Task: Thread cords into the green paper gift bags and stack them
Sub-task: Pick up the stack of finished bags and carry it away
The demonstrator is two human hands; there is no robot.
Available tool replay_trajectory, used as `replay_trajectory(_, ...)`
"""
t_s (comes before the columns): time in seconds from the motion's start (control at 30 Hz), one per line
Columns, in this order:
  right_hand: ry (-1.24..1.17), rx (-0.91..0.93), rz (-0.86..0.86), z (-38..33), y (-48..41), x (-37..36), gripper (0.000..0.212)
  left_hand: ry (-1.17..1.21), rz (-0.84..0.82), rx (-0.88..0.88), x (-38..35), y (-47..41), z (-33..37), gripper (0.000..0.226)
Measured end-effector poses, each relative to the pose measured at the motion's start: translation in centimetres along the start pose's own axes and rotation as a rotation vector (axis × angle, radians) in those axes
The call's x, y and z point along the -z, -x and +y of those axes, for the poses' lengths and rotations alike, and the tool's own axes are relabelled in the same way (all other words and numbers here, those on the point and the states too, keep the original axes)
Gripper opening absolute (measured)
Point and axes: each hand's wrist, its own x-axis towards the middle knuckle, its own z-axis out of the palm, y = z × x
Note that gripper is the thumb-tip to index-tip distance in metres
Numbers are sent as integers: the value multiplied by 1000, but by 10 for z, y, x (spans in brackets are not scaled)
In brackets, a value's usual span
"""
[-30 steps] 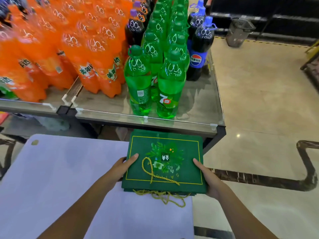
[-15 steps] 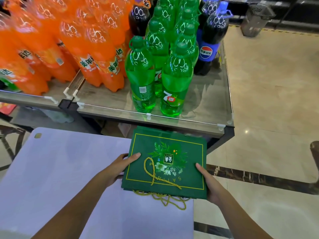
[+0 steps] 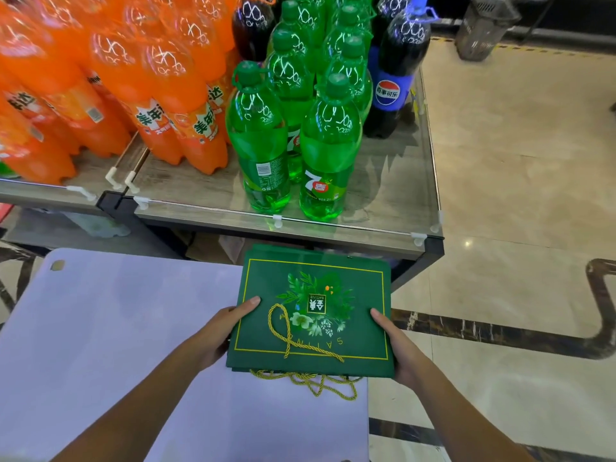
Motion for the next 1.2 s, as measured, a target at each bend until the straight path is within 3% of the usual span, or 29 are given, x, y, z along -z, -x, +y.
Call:
replay_trajectory(0.37,-1,68,45,9,22,-7,43,119,-43,-103,-4,14,-18,87)
replay_trajectory(0.6,-4,131,86,33,41,1,52,107,-74,-136,-8,24,-37,110)
replay_trajectory(0.8,-60,177,128,71,65,26,51,55,-129,-153,-26,34,-52,116)
replay_trajectory(0.97,-117,239,182,108,93,60,73,-14,-157,-174,-62,47,-62,118)
replay_trajectory(1.07,-183,279,220,133,112,89,64,-49,-201,-143,-95,54,-68,112)
replay_trajectory(1.2,-275,326,285,171,144,137,56,-44,-208,-90,-159,60,-91,69)
